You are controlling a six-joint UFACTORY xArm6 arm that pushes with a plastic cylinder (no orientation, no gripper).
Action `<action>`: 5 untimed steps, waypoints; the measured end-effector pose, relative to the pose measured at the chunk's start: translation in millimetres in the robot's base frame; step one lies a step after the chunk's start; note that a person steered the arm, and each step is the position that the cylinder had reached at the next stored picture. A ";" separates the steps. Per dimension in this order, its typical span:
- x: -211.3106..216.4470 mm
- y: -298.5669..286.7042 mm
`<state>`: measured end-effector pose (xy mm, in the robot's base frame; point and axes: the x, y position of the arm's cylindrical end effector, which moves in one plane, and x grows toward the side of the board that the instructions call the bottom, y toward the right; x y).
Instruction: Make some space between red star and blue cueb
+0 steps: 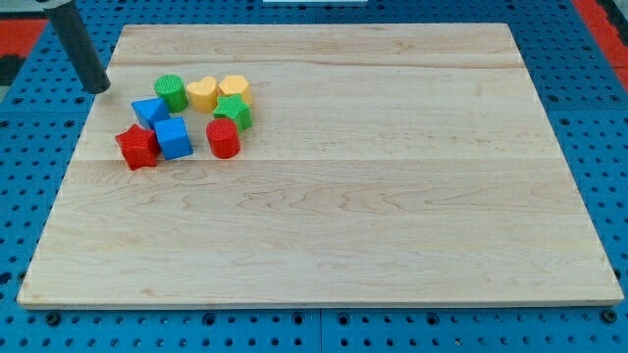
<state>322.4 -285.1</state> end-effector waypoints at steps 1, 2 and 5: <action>9.3 -6.7; 35.8 -11.7; 155.5 31.0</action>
<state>477.9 -254.1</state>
